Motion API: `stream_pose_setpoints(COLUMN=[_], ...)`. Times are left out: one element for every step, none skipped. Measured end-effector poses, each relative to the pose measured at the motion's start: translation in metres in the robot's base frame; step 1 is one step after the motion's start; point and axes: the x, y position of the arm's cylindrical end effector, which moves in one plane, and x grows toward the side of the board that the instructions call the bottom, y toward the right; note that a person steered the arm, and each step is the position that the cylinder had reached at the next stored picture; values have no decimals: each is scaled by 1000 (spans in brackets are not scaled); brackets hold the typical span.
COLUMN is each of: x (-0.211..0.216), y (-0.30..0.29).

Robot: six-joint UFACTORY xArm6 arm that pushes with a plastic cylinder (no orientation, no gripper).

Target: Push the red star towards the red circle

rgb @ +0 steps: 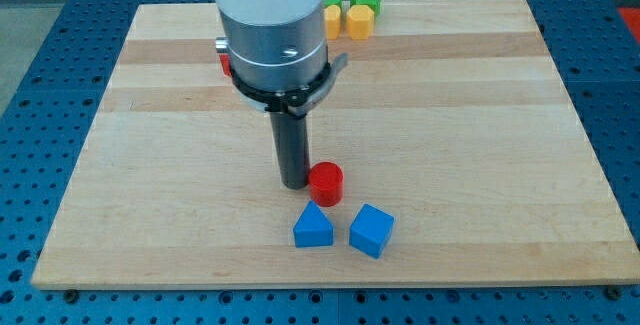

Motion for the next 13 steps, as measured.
stream_pose_setpoints(x=[2,2,-2,-19,-40,-66,-91,-120,-154,-188,-209,-211,-209], y=[14,22,20,-2,-37,-76,-106,-127,-139,-142,-129,-97,-78])
